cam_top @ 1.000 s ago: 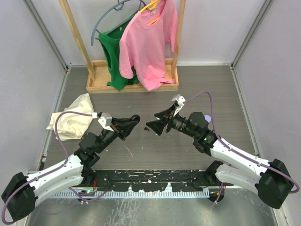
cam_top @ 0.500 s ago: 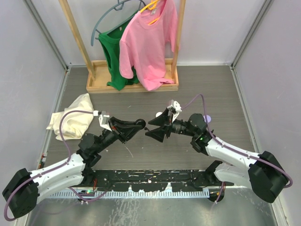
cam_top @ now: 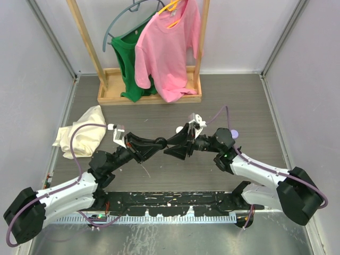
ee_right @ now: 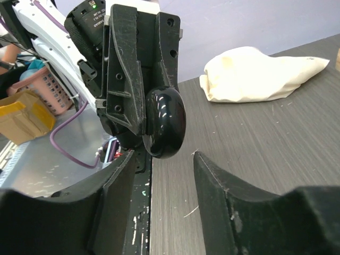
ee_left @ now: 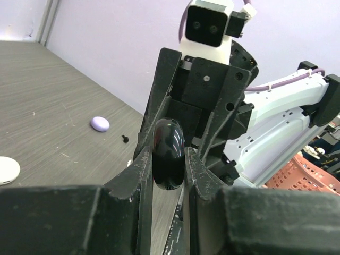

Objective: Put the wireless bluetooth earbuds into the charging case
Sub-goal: Pick up the charging case at the center of the board.

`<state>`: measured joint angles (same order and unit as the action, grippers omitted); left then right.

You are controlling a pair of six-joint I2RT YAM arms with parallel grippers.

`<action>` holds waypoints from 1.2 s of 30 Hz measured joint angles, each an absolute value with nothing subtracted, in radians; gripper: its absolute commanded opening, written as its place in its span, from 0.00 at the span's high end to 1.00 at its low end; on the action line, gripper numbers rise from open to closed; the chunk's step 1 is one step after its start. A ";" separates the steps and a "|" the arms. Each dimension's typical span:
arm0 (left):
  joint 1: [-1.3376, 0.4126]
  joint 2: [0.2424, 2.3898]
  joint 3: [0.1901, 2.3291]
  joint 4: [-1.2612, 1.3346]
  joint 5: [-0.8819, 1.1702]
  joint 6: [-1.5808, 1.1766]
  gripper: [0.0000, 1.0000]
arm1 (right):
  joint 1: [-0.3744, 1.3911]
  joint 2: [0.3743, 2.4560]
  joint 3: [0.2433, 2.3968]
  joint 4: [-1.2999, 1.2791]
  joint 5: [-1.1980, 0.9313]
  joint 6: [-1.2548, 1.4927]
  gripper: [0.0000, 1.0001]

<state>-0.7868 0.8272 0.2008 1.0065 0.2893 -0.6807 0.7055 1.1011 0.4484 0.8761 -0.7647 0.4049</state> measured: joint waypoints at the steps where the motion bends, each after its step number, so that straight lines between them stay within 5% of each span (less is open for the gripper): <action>1: -0.787 0.827 0.201 1.011 0.293 -0.686 0.96 | 0.706 1.107 0.449 0.883 -0.768 0.412 0.49; 12: -0.787 0.841 0.202 1.040 0.331 -0.719 0.95 | 0.706 1.153 0.468 0.989 -0.820 0.490 0.51; 24: -0.785 0.830 0.202 1.039 0.365 -0.712 0.88 | 0.702 1.142 0.509 0.921 -0.877 0.473 0.74; 36: -0.785 0.757 0.227 0.931 0.436 -0.659 0.77 | 0.702 1.080 0.636 0.545 -0.956 0.290 0.94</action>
